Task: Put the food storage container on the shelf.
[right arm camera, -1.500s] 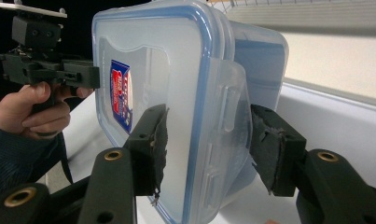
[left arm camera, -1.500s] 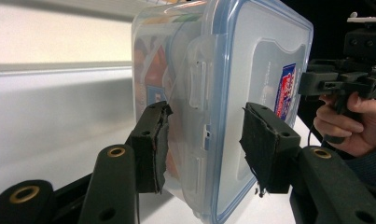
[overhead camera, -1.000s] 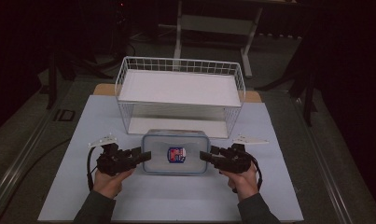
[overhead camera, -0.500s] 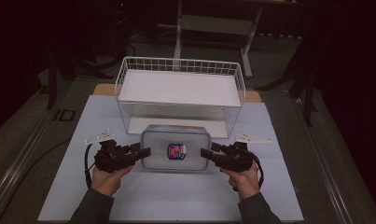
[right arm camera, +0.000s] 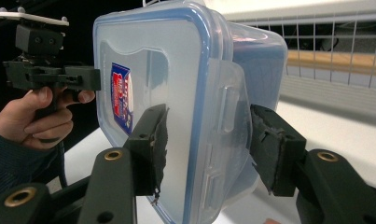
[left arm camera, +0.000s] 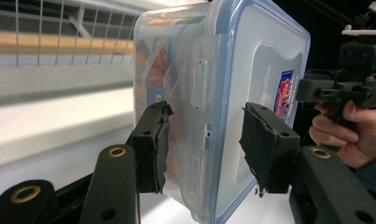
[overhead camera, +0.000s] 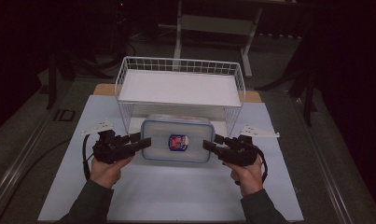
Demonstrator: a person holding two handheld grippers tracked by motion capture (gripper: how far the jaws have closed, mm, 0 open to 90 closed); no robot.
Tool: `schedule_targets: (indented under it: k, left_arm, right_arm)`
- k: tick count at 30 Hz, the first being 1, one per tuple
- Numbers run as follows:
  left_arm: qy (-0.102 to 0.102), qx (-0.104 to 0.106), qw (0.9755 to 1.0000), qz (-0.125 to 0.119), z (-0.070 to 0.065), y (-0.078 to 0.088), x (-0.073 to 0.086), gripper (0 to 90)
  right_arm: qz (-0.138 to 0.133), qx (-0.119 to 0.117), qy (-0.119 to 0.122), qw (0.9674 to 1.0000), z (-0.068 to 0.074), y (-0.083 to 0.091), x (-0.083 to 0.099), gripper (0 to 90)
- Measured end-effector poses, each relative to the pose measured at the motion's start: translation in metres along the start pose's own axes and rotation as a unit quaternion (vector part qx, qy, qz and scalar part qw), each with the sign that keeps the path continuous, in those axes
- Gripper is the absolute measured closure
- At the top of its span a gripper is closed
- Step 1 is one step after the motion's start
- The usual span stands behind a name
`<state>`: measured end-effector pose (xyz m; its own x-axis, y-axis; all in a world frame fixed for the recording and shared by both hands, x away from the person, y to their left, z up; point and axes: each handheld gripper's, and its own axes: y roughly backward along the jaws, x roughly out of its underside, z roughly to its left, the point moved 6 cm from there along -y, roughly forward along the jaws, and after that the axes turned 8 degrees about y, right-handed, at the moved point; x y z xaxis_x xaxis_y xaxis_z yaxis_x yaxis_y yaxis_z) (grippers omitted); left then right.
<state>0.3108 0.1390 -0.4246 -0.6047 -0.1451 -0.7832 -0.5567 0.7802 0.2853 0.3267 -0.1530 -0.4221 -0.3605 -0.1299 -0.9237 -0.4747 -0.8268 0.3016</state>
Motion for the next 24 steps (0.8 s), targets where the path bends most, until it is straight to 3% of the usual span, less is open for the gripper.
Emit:
schedule_targets:
  k: [24]
  left_arm:
    - [-0.031, 0.004, 0.9989, -0.035, -0.008, 0.000, -0.058, 52.1]
  right_arm:
    - [-0.032, 0.004, 0.038, 0.9988, -0.011, -0.003, -0.058, 48.4]
